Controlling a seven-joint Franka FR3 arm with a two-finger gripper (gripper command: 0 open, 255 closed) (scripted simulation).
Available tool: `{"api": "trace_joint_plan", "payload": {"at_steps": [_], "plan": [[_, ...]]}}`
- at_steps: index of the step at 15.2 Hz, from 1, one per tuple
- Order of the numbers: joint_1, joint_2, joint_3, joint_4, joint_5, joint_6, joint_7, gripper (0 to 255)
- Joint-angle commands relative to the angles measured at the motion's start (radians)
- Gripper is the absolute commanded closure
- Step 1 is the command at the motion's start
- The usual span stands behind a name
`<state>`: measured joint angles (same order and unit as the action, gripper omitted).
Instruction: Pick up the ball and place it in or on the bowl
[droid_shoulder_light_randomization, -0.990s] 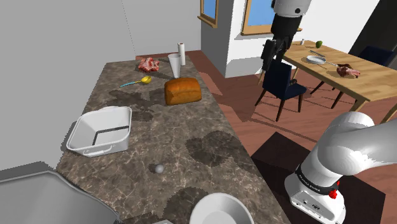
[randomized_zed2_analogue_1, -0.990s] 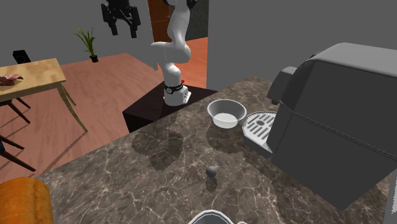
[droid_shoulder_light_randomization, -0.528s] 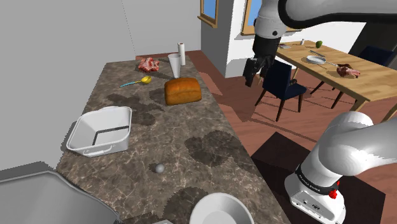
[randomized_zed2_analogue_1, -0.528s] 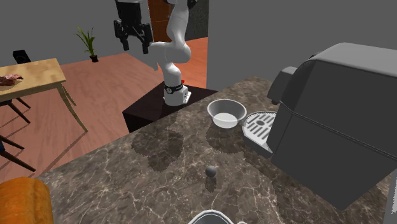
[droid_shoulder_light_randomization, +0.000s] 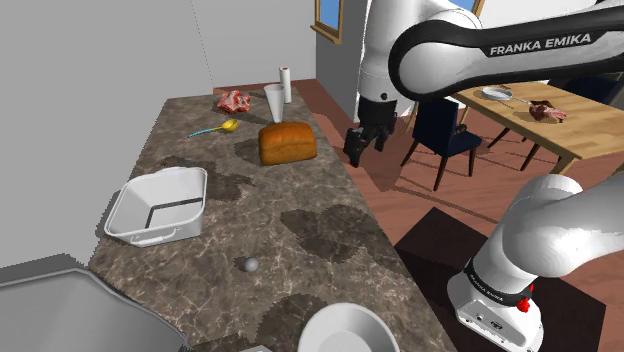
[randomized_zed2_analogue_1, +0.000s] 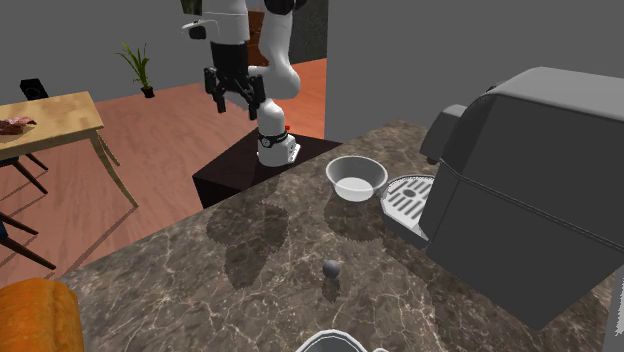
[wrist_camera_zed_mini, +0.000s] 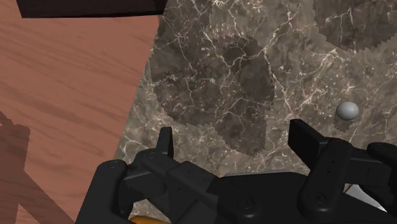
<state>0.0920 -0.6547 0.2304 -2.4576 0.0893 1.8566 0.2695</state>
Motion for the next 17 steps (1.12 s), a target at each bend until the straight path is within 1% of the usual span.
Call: {"api": "trace_joint_plan", "payload": {"at_steps": [1, 6, 10, 14, 17], "plan": [[0.008, 0.039, 0.038, -0.009, 0.014, 0.053, 0.042, 0], [0.016, 0.176, 0.134, 0.000, 0.026, 0.187, 0.148, 0], [0.011, 0.309, 0.212, 0.033, 0.004, 0.289, 0.245, 0], [0.000, 0.460, 0.286, 0.088, -0.059, 0.378, 0.360, 0], [-0.004, 0.585, 0.331, 0.144, -0.140, 0.431, 0.464, 0]]}}
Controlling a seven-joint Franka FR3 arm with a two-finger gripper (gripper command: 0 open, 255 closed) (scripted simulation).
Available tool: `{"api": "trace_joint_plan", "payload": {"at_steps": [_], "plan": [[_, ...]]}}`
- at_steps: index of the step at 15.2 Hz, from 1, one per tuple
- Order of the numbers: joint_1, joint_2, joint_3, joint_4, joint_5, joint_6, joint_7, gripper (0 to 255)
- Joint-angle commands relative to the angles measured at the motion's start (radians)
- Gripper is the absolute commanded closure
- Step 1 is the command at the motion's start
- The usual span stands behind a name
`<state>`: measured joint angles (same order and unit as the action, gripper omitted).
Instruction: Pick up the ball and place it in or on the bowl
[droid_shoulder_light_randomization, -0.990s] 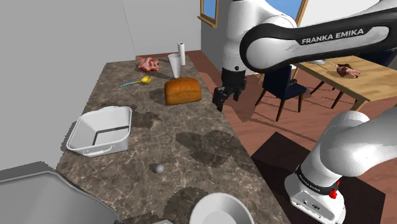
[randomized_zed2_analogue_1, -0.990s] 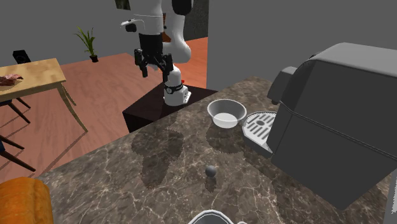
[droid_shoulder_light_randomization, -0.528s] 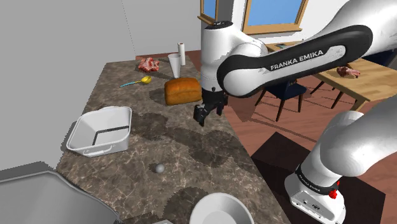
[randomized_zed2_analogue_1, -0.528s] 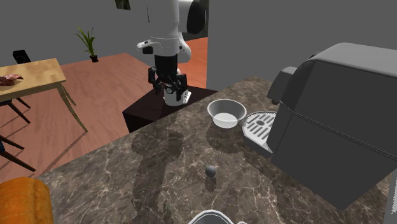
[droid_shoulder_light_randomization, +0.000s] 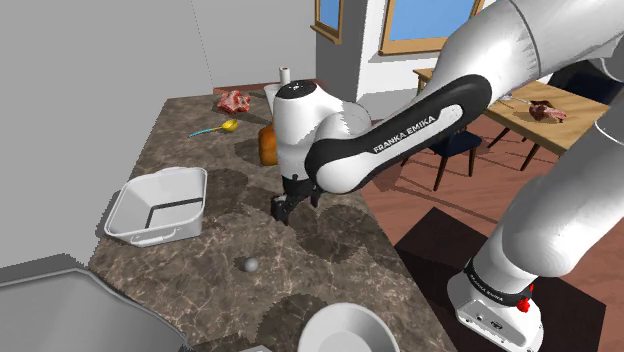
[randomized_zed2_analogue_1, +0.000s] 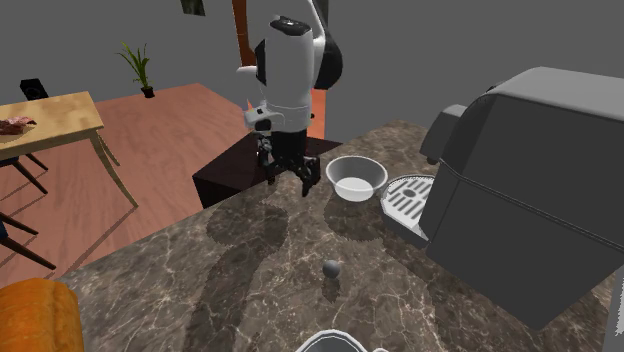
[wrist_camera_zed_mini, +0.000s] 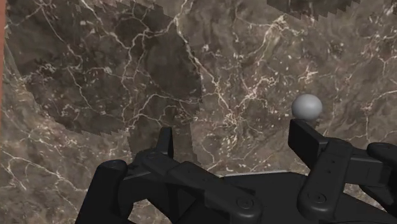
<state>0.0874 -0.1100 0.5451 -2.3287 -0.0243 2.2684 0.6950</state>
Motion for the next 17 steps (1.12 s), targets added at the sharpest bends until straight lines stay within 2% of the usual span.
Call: {"api": "trace_joint_plan", "payload": {"at_steps": [1, 5, 10, 14, 17], "plan": [[0.002, 0.084, 0.026, 0.037, -0.060, 0.034, 0.076, 0], [0.036, 0.263, 0.039, 0.139, -0.205, 0.070, 0.226, 0], [0.133, 0.477, -0.003, 0.299, -0.359, 0.077, 0.376, 0], [0.219, 0.633, -0.048, 0.447, -0.438, 0.066, 0.452, 0], [0.228, 0.662, -0.064, 0.448, -0.457, 0.091, 0.463, 0]]}}
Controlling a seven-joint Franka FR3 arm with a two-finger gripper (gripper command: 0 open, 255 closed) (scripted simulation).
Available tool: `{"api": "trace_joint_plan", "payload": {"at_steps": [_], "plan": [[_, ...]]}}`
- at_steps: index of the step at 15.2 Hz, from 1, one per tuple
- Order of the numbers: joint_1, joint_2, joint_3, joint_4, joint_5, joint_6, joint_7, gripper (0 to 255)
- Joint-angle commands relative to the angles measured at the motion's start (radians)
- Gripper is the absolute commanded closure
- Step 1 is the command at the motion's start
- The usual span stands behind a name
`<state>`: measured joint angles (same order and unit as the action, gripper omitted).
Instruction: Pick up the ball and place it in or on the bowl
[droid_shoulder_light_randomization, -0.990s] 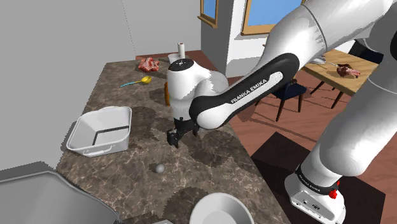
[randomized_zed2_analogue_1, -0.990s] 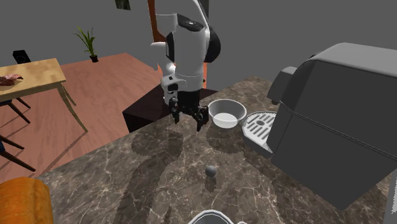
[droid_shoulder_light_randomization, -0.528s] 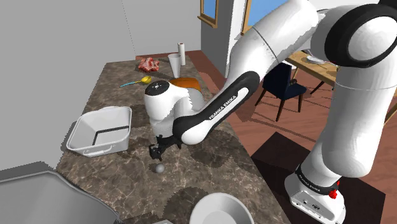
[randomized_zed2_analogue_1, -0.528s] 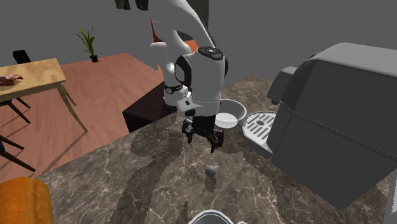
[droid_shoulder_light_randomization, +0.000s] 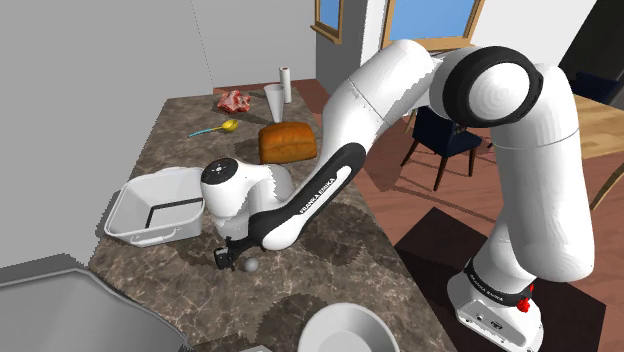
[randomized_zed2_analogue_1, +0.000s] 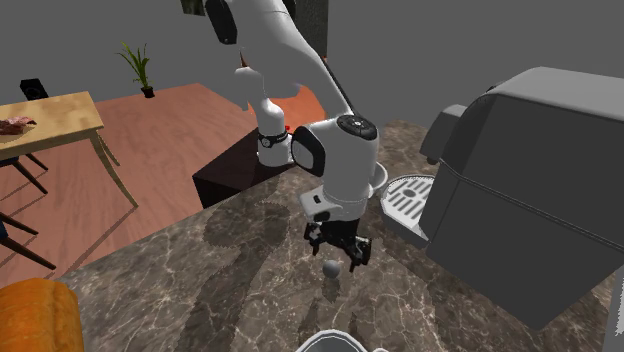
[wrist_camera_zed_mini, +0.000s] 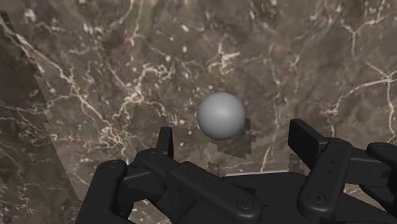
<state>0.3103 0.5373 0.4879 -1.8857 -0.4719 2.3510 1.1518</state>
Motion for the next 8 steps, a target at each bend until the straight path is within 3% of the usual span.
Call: {"api": "trace_joint_plan", "payload": {"at_steps": [1, 8], "plan": [[0.008, 0.024, -0.012, 0.006, -0.016, 0.017, 0.010, 0], [0.019, 0.060, -0.030, 0.011, -0.039, 0.045, 0.024, 0]]}}
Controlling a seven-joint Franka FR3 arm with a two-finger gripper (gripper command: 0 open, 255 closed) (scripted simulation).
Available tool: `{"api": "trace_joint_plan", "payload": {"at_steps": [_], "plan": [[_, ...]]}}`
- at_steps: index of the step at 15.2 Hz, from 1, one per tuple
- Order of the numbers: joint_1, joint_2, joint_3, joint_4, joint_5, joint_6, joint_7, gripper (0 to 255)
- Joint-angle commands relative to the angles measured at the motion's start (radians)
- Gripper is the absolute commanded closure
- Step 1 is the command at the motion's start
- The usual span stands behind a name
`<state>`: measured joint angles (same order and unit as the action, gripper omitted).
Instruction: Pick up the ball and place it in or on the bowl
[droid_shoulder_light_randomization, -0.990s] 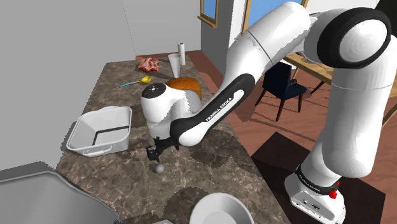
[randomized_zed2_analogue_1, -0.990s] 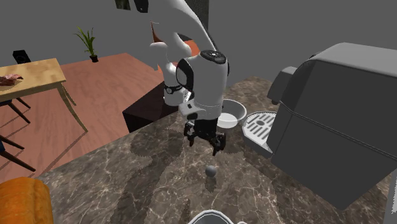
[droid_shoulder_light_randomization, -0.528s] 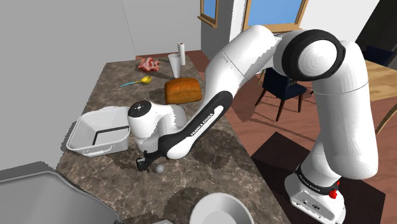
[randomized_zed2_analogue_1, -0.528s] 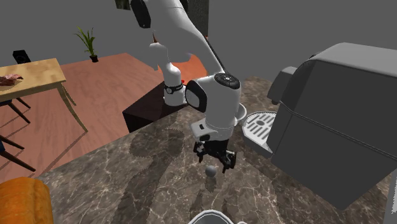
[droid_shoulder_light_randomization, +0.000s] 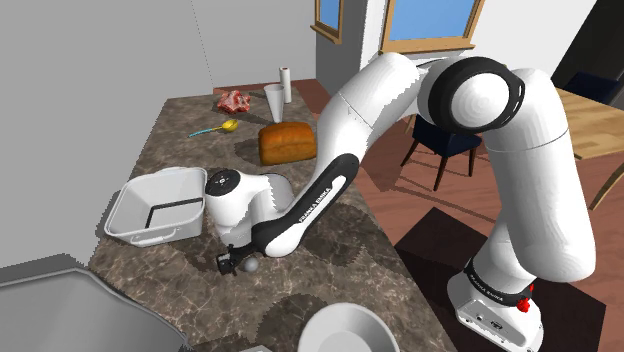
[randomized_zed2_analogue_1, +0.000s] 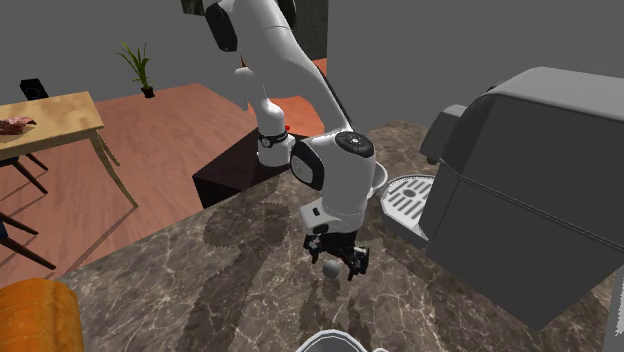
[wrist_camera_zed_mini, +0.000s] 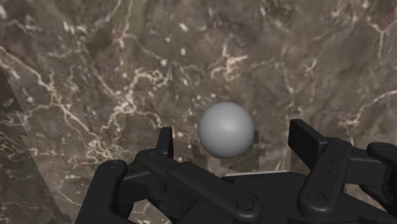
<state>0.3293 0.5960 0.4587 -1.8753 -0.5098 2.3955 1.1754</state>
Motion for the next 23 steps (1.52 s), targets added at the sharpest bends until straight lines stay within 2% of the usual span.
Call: {"api": "trace_joint_plan", "payload": {"at_steps": [1, 5, 6, 15, 23], "plan": [[0.000, 0.001, 0.000, 0.000, -0.001, 0.001, 0.000, 0], [0.000, 0.001, 0.000, 0.000, -0.001, 0.001, 0.000, 0], [0.000, 0.001, 0.000, 0.000, -0.001, 0.001, 0.000, 255], [0.000, 0.001, 0.000, 0.000, -0.001, 0.001, 0.000, 255], [-0.027, -0.074, 0.038, 0.000, 0.051, -0.067, -0.038, 255]]}}
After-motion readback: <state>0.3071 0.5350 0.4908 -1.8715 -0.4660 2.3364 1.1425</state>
